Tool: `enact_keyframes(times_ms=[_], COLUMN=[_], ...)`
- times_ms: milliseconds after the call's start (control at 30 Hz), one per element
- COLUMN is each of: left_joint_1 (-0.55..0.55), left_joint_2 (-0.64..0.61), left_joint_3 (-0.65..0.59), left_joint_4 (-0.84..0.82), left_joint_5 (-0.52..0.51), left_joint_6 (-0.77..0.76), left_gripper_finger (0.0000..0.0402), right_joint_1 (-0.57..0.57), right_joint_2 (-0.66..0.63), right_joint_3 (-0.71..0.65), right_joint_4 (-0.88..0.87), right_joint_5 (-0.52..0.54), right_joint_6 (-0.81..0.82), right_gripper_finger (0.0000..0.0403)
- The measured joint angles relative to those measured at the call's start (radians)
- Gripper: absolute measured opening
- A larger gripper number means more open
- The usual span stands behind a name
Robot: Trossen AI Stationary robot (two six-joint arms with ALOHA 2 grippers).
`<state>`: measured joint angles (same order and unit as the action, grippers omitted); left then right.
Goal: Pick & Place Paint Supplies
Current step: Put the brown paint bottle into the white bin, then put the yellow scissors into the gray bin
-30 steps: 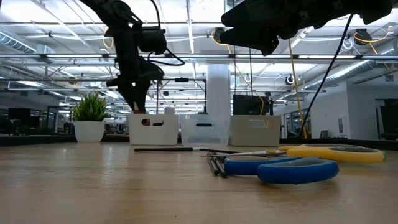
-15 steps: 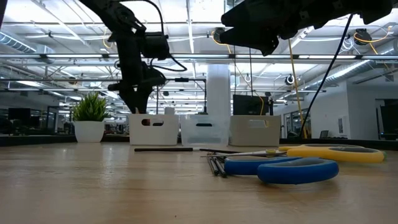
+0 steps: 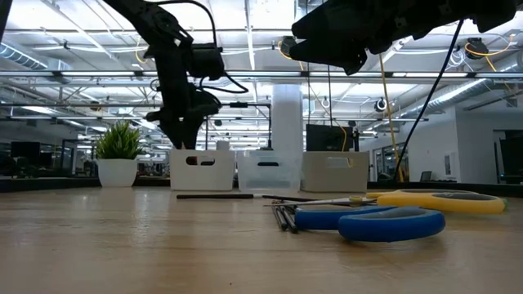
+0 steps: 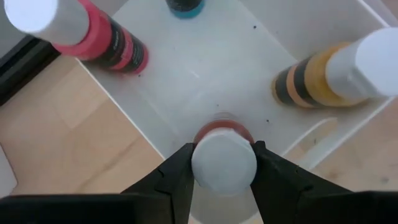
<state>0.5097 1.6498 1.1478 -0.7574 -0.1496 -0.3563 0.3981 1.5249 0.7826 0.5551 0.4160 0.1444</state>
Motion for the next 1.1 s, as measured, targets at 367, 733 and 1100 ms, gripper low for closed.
enact_keyframes(times_ms=[367, 733, 1100], left_joint_1=[-0.006, -0.005, -0.007], left_joint_2=[-0.013, -0.015, -0.015], left_joint_3=[-0.002, -0.002, 0.055], left_joint_4=[0.001, 0.0, -0.071], left_joint_5=[0.007, 0.0, 0.079], left_joint_6=[0.014, 0.031, 0.066], left_gripper_finger=[0.0158, 0.0256, 0.0285], right_joint_1=[0.0, 0.0, 0.0], right_joint_2=[0.0, 0.0, 0.0], right_joint_3=[0.0, 0.0, 0.0], right_joint_4=[0.001, 0.001, 0.001], right_joint_5=[-0.002, -0.002, -0.002], right_joint_6=[0.0, 0.0, -0.007], right_gripper_finger=[0.0217, 0.0215, 0.0221])
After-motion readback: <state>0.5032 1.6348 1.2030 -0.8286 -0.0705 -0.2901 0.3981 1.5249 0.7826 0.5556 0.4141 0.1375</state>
